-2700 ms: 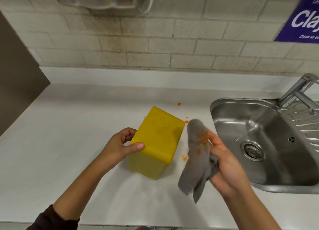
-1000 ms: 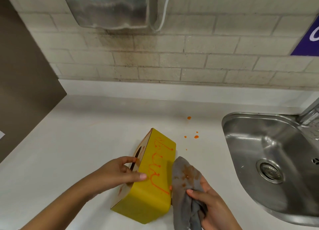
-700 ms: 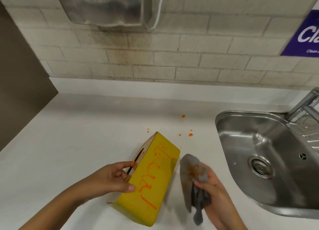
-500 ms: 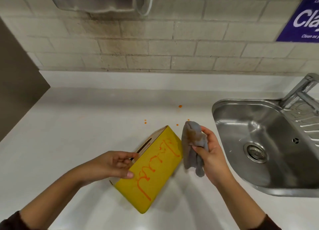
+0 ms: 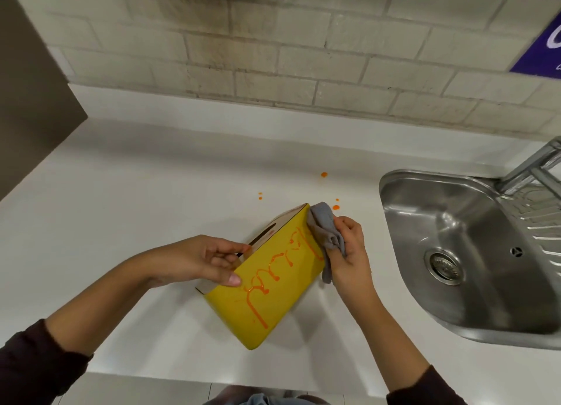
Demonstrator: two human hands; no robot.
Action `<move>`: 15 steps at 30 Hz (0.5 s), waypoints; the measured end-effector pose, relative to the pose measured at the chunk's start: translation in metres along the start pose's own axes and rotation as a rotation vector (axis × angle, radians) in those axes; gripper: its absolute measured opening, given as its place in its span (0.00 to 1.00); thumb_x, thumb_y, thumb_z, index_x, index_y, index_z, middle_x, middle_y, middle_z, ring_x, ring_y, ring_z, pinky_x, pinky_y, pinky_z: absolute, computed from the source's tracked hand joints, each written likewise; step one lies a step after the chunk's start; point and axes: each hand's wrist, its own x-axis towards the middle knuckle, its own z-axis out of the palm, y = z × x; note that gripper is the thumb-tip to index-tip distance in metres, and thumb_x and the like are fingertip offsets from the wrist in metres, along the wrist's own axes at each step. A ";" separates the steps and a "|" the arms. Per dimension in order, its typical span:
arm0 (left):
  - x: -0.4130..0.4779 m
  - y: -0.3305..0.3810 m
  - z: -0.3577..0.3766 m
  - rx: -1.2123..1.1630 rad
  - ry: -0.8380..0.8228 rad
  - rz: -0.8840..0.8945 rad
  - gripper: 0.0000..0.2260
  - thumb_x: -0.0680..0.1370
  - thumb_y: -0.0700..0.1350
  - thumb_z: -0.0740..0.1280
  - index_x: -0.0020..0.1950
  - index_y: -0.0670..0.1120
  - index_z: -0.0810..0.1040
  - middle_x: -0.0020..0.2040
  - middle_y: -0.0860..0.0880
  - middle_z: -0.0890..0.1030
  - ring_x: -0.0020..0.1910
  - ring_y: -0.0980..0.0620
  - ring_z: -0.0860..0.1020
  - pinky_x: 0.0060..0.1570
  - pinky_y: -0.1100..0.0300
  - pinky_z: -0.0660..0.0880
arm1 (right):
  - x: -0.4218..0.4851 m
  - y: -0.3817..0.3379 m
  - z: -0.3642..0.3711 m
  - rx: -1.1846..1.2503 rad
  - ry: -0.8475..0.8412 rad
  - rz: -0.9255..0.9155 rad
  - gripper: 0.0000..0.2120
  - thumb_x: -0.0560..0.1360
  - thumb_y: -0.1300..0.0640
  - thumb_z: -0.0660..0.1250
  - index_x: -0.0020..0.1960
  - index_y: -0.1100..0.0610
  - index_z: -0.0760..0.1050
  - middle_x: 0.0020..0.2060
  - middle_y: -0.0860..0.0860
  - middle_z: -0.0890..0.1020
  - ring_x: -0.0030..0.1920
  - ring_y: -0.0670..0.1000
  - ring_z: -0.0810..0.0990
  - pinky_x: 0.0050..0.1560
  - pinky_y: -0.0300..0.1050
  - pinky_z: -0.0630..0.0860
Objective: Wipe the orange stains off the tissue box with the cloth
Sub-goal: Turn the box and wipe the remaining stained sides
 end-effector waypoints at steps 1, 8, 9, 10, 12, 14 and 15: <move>0.000 0.000 0.000 0.006 -0.002 0.000 0.30 0.66 0.43 0.76 0.66 0.51 0.72 0.61 0.44 0.81 0.59 0.50 0.79 0.59 0.61 0.75 | -0.001 0.000 0.000 -0.010 -0.003 -0.004 0.13 0.78 0.60 0.57 0.61 0.53 0.69 0.54 0.45 0.67 0.55 0.38 0.69 0.50 0.22 0.65; 0.003 -0.002 0.000 -0.007 -0.011 0.007 0.32 0.65 0.44 0.74 0.69 0.47 0.71 0.59 0.46 0.82 0.58 0.51 0.80 0.55 0.64 0.76 | 0.001 0.008 0.013 -0.109 0.099 -0.034 0.18 0.79 0.65 0.56 0.67 0.51 0.68 0.56 0.51 0.68 0.59 0.51 0.68 0.62 0.44 0.67; 0.004 -0.002 0.000 -0.003 -0.006 0.007 0.32 0.65 0.43 0.74 0.69 0.47 0.71 0.59 0.43 0.81 0.58 0.51 0.80 0.56 0.64 0.76 | 0.001 0.008 0.015 -0.096 0.109 -0.034 0.17 0.79 0.63 0.55 0.67 0.52 0.68 0.56 0.52 0.69 0.59 0.51 0.69 0.62 0.45 0.67; 0.004 -0.003 0.000 -0.002 -0.002 0.008 0.31 0.66 0.43 0.74 0.68 0.47 0.71 0.60 0.41 0.80 0.58 0.50 0.80 0.57 0.63 0.76 | 0.000 0.008 0.017 -0.082 0.115 -0.038 0.18 0.78 0.60 0.54 0.66 0.53 0.69 0.56 0.52 0.69 0.60 0.52 0.69 0.62 0.46 0.67; 0.003 -0.003 0.000 -0.018 0.006 0.014 0.29 0.66 0.42 0.74 0.66 0.49 0.73 0.62 0.38 0.78 0.58 0.50 0.79 0.57 0.64 0.76 | -0.003 0.007 0.022 -0.060 0.098 -0.064 0.19 0.76 0.58 0.53 0.64 0.57 0.71 0.56 0.53 0.71 0.59 0.53 0.70 0.62 0.48 0.69; 0.002 -0.003 -0.001 -0.049 0.001 0.023 0.26 0.66 0.42 0.73 0.63 0.52 0.75 0.62 0.38 0.77 0.57 0.51 0.80 0.54 0.66 0.76 | -0.009 0.007 0.025 -0.054 0.050 -0.113 0.17 0.76 0.59 0.54 0.62 0.58 0.72 0.56 0.52 0.72 0.59 0.53 0.71 0.61 0.49 0.70; 0.001 -0.003 -0.001 -0.059 0.000 0.027 0.25 0.66 0.42 0.73 0.62 0.52 0.75 0.62 0.38 0.78 0.56 0.52 0.80 0.54 0.67 0.76 | -0.012 0.008 0.025 -0.055 0.023 -0.135 0.17 0.76 0.60 0.54 0.61 0.58 0.73 0.55 0.50 0.72 0.59 0.53 0.71 0.60 0.48 0.69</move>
